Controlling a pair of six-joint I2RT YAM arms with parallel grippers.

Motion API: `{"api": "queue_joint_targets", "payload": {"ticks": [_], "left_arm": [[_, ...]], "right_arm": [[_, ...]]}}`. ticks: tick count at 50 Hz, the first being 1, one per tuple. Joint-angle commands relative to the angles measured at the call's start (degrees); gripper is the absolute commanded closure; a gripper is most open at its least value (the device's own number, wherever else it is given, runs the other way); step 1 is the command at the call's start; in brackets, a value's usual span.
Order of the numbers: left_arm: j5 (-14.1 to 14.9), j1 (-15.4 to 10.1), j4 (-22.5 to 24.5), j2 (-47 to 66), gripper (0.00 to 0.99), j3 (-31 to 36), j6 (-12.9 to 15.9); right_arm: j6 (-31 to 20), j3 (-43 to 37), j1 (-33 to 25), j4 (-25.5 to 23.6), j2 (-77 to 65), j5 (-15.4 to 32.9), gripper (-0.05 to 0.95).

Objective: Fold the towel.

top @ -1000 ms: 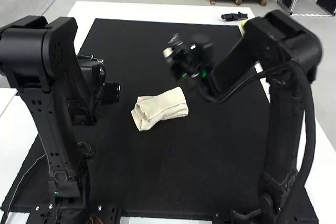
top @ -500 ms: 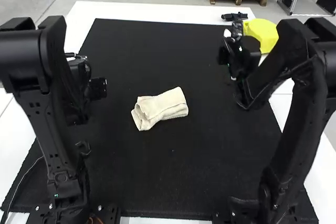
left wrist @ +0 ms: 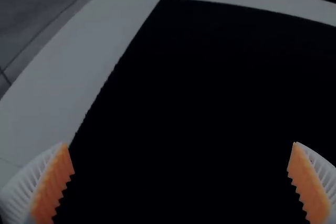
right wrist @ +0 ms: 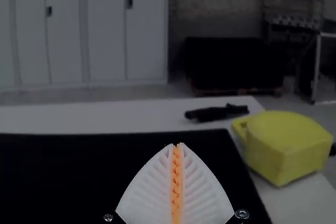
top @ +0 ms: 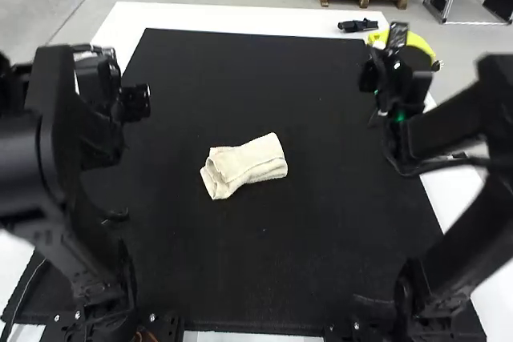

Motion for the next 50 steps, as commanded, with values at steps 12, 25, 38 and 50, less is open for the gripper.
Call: {"api": "queue_joint_targets", "payload": {"ticks": [12,25,38,50], "left_arm": [[-3.0,-5.8,-4.5,-9.7,0.038,2.6,-0.6],[-7.8,-13.8,-5.3,-14.3,0.036,-0.3,-2.7],[-9.3,-15.4,-5.1,-24.0,0.034,-7.9,-2.5],[-9.8,-14.6,-4.4,-37.2,0.036,-14.3,-2.1]], "right_arm": [[4.9,-3.1,-9.3,-9.8,-15.4,-5.6,0.92],[5.1,-9.5,-11.0,-12.6,-24.5,-7.6,0.92],[5.1,-16.3,-11.2,-16.1,-34.6,-9.0,0.89],[5.2,-19.9,-11.3,-22.4,-49.8,-9.0,0.89]]}}
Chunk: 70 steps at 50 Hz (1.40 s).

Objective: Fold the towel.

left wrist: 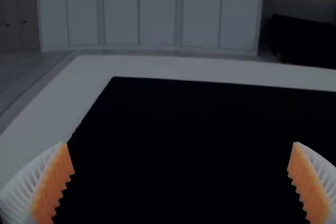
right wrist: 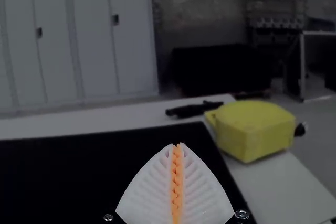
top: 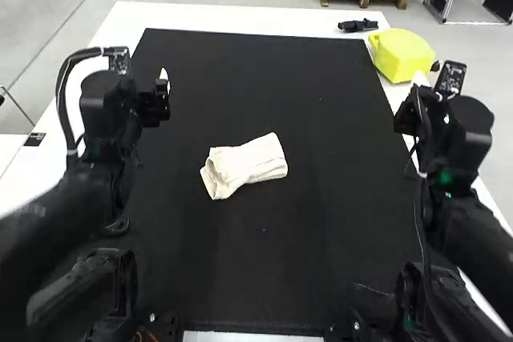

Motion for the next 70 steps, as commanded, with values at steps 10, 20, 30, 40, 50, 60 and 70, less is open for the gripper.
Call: {"api": "queue_joint_targets", "payload": {"ticks": [10,20,30,40,50,60,70], "left_arm": [[1.5,4.2,0.6,-14.4,0.039,-3.2,1.0],[2.2,6.4,3.0,-26.4,0.046,-8.8,1.0],[2.2,6.7,-1.4,-37.9,0.044,-10.3,2.5],[3.2,6.7,-2.8,-39.3,0.026,-10.7,1.2],[3.5,6.7,-5.0,-39.8,0.026,-10.6,0.6],[4.2,6.7,-11.1,-40.3,0.028,-10.7,0.9],[4.7,6.6,-14.2,-40.3,0.028,-10.6,1.0]], "right_arm": [[0.2,-1.7,-0.8,-10.4,-22.2,-1.4,0.89],[-0.6,-4.9,-0.8,-15.1,-35.9,-1.5,0.89],[-0.6,-5.3,-1.4,-16.2,-35.2,-2.4,0.89],[-0.6,-5.7,-1.4,-16.8,-35.2,-2.3,0.84],[-1.3,-7.6,-1.5,-17.6,-35.2,-1.9,0.82],[-1.8,-9.2,-1.5,-17.9,-35.2,-2.1,0.85],[-2.7,-9.2,-1.5,-20.4,-35.2,-2.5,0.91]]}}
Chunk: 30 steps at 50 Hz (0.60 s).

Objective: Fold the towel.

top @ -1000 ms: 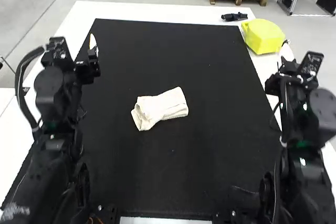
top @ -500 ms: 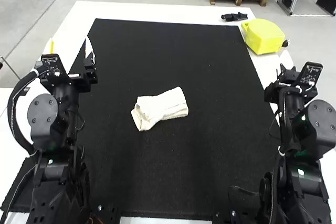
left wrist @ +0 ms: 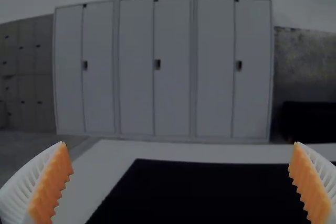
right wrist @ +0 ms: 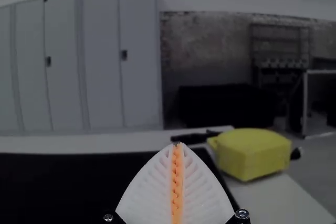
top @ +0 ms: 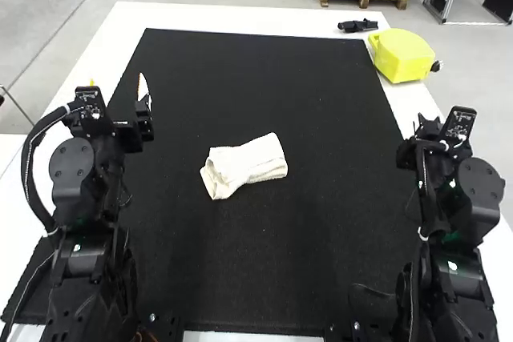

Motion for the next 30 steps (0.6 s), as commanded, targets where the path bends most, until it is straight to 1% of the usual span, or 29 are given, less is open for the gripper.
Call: {"api": "queue_joint_targets", "payload": {"ticks": [1,3,5,8,12,16,21,24,27,28,29,30], "left_arm": [[0.9,0.6,-1.6,-0.9,0.026,-0.3,0.0],[0.8,0.6,-2.7,-0.8,0.028,-0.3,0.0],[0.9,0.6,-4.0,-0.9,0.028,-0.3,0.1],[0.9,0.6,-4.8,-0.8,0.028,-0.3,0.4],[0.9,0.5,-5.7,-0.8,0.028,-0.3,1.2],[1.2,0.3,-7.2,-0.8,0.028,-0.3,1.5],[1.2,0.5,-9.5,-0.8,0.028,-0.3,1.5],[1.2,0.5,-10.2,-0.8,0.028,-0.3,1.5],[1.2,0.4,-11.1,-0.9,0.028,-0.3,1.6],[1.1,0.3,-11.8,-0.8,0.028,-0.2,1.9],[1.2,0.3,-12.5,-0.8,0.028,-0.3,2.8],[1.1,0.3,-13.5,-0.8,0.028,-0.3,4.4]], "right_arm": [[-2.2,-0.3,-0.7,-1.7,-0.5,-0.9,0.91],[-3.2,-0.3,-0.7,-3.2,-0.5,-1.2,0.91],[-3.3,-0.3,-0.7,-4.7,-0.5,-1.3,0.91],[-3.3,-0.3,-0.7,-6.2,-0.5,-1.5,0.91],[-3.3,-0.3,-0.7,-7.2,-0.5,-2.2,0.91],[-3.1,-0.3,-0.7,-7.9,-0.5,-5.2,0.91],[-2.9,-0.3,-0.8,-12.0,-0.5,-5.6,0.91],[-2.2,-0.3,-1.0,-14.3,-0.5,-5.9,0.91],[0.1,-0.3,-1.3,-15.2,-0.5,-5.9,0.91],[1.0,-0.3,-1.4,-15.4,-0.5,-5.7,0.91],[1.4,-0.3,-1.7,-15.7,-0.5,-5.6,0.91],[1.4,-0.3,-2.0,-16.3,-0.5,-5.5,0.91]]}}
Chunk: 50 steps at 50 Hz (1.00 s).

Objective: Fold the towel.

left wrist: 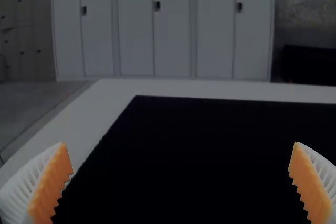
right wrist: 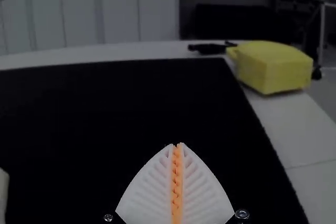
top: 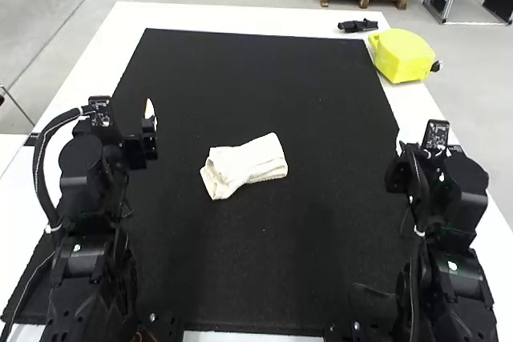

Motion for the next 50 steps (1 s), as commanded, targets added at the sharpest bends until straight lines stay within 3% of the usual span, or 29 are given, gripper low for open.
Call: {"api": "queue_joint_targets", "payload": {"ticks": [1,6,15,20,22,24,26,29,31,36,40,43,45,46,50], "left_arm": [[0.7,0.4,-2.1,-0.8,0.028,-0.3,3.6],[0.6,0.6,-4.6,-0.8,0.028,-0.3,3.6],[0.6,0.4,-2.2,-0.8,0.028,-0.3,3.6],[0.6,0.3,-3.3,-0.8,0.028,-0.3,3.4],[0.6,0.3,-3.2,-0.8,0.026,-0.3,1.7],[0.6,0.6,-3.1,-0.8,0.026,-0.3,-2.4],[0.5,1.0,-2.8,-0.9,0.026,-0.3,-2.1],[0.7,1.7,-3.6,-0.8,0.026,-0.3,1.2],[0.6,2.0,-4.7,-0.8,0.026,-0.3,1.6],[0.5,2.7,-5.4,-0.8,0.028,-0.3,1.8],[0.5,3.1,-5.7,-0.8,0.028,-0.3,1.7],[0.5,3.3,-5.6,-0.8,0.028,-0.3,1.7],[0.5,3.3,-5.6,-0.8,0.028,-0.3,1.7],[0.5,3.3,-5.5,-0.9,0.028,-0.3,1.7],[0.5,3.3,-5.4,-0.9,0.026,-0.3,1.7]], "right_arm": [[2.8,-0.3,-1.8,-1.1,-0.5,-0.9,0.91],[2.0,-0.3,-3.1,-3.3,-0.5,-1.1,0.91],[0.3,-0.3,-4.1,-4.3,-0.5,-3.5,0.91],[-1.1,-0.3,-4.2,-5.3,-0.5,-4.4,0.91],[-1.1,-0.4,-4.2,-5.5,-0.5,-4.4,0.91],[-1.1,-0.4,-4.2,-5.5,-0.5,-4.3,0.91],[-1.3,-0.4,-4.2,-5.6,-0.5,-4.3,0.90],[-1.7,-0.4,-4.2,-6.0,-0.5,-4.3,0.90],[-1.8,-0.4,-4.2,-6.1,-0.6,-4.3,0.85],[-1.9,-0.4,-4.2,-6.2,-0.6,-4.3,0.61],[-2.3,-0.4,-4.2,-6.2,-0.5,-4.2,0.83],[-2.6,-0.4,-4.2,-6.2,-0.6,-4.2,0.82],[-2.6,-0.4,-4.2,-6.2,-0.6,-4.2,0.72],[-2.6,-0.4,-4.2,-6.2,-0.6,-4.2,0.59],[-2.6,-0.4,-4.2,-6.2,-0.6,-4.2,0.23]]}}
